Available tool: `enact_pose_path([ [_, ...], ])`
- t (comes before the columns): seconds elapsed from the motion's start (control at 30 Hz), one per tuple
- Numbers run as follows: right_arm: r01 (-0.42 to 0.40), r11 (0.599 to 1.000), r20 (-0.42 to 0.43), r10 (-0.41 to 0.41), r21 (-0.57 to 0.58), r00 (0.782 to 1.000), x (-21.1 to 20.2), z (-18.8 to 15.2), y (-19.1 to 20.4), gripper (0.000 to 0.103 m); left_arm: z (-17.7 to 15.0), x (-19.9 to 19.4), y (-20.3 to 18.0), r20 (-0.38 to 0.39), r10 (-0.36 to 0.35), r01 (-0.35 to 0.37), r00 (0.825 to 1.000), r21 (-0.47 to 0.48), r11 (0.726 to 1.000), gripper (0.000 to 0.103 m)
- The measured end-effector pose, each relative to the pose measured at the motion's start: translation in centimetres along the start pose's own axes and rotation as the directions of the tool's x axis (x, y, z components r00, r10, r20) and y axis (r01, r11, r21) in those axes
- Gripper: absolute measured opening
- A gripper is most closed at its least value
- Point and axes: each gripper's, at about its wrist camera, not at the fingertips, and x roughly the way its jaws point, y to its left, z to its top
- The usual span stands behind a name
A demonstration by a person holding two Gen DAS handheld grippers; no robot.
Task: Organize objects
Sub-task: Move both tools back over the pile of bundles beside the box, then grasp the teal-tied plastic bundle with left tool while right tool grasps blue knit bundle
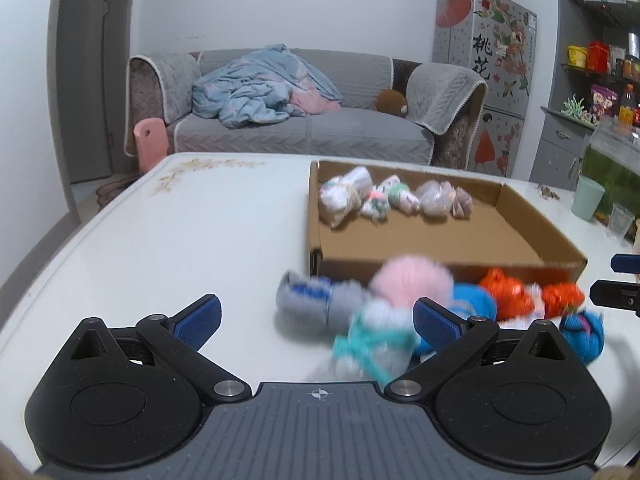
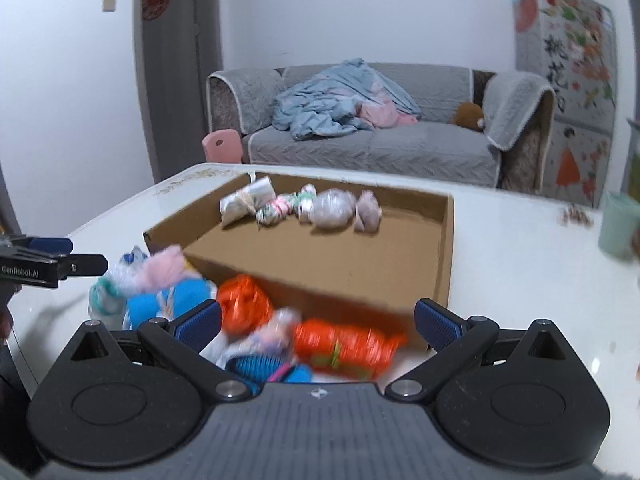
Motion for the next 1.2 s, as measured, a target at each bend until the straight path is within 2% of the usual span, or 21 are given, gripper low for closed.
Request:
enact_pose_path([
  [0.3, 0.001, 1.0, -0.008, -0.001, 0.013, 1.0, 1.0, -2.6, 0.0, 0.102, -2.1, 1.6, -0.5, -0.025, -0.046, 0.047, 0.999, 0.048, 0.998, 0.102],
  [0.37, -0.01, 1.0, -0.013, 0.01, 0.02, 1.0, 1.1, -3.0, -0.3, 0.102, -2.7, 2.0, -0.5, -0.039, -0.056, 0.058, 0.998, 0.058, 0.997, 0.096],
  [0.43, -0.036, 0.999, -0.027, 0.037, 0.04, 0.999, 1.1, -3.4, -0.5, 0.101, -2.9, 2.4, -0.6, -0.063, -0.089, 0.093, 0.994, 0.065, 0.993, 0.082],
  [0.47, -0.049, 0.998, -0.036, 0.051, 0.05, 0.998, 1.1, -3.5, -0.7, 0.096, -3.1, 2.6, -0.6, -0.072, -0.102, 0.107, 0.992, 0.069, 0.992, 0.077],
  [0.5, -0.065, 0.996, -0.037, 0.068, 0.056, 0.997, 0.9, -3.6, -0.8, 0.094, -3.2, 2.8, -0.6, -0.082, -0.114, 0.121, 0.99, 0.075, 0.99, 0.064],
  [0.53, -0.087, 0.995, -0.038, 0.09, 0.057, 0.995, 0.7, -3.6, -0.9, 0.088, -3.3, 2.8, -0.7, -0.087, -0.122, 0.13, 0.989, 0.084, 0.988, 0.058],
  [0.57, -0.109, 0.993, -0.048, 0.112, 0.05, 0.993, 0.5, -3.7, -0.9, 0.083, -3.4, 2.6, -0.9, -0.083, -0.126, 0.134, 0.989, 0.098, 0.986, 0.056],
  [0.6, -0.116, 0.993, -0.06, 0.118, 0.034, 0.991, 0.4, -3.9, -0.7, 0.083, -3.4, 2.5, -1.1, -0.088, -0.139, 0.148, 0.986, 0.108, 0.983, 0.053],
  [0.7, -0.154, 0.988, -0.078, 0.154, 0.005, 0.985, -0.7, -4.3, -0.7, 0.081, -3.6, 2.1, -1.4, -0.095, -0.159, 0.17, 0.983, 0.128, 0.977, 0.05],
  [0.87, -0.203, 0.977, -0.101, 0.196, -0.06, 0.975, -2.1, -4.5, -0.3, 0.082, -4.0, 0.8, -1.7, -0.092, -0.186, 0.198, 0.978, 0.153, 0.968, 0.05],
  [0.93, -0.215, 0.971, -0.102, 0.204, -0.101, 0.974, -2.3, -4.6, 0.1, 0.085, -4.0, 0.3, -1.8, -0.081, -0.176, 0.188, 0.981, 0.165, 0.968, 0.055],
  [0.97, -0.212, 0.968, -0.084, 0.202, -0.136, 0.976, -2.6, -4.6, 0.3, 0.094, -3.9, 0.3, -1.9, -0.077, -0.168, 0.179, 0.983, 0.17, 0.969, 0.056],
  [1.0, -0.207, 0.966, -0.067, 0.199, -0.156, 0.978, -2.6, -4.6, 0.4, 0.097, -3.9, 0.3, -1.9, -0.076, -0.161, 0.172, 0.984, 0.175, 0.969, 0.06],
  [1.13, -0.231, 0.942, -0.065, 0.222, -0.244, 0.973, -2.1, -4.1, 1.0, 0.098, -3.5, 0.9, -1.9, -0.083, -0.158, 0.171, 0.984, 0.184, 0.968, 0.072],
  [1.2, -0.247, 0.921, -0.089, 0.231, -0.3, 0.969, -1.6, -4.0, 1.2, 0.098, -3.3, 1.3, -1.8, -0.093, -0.159, 0.174, 0.983, 0.188, 0.967, 0.074],
])
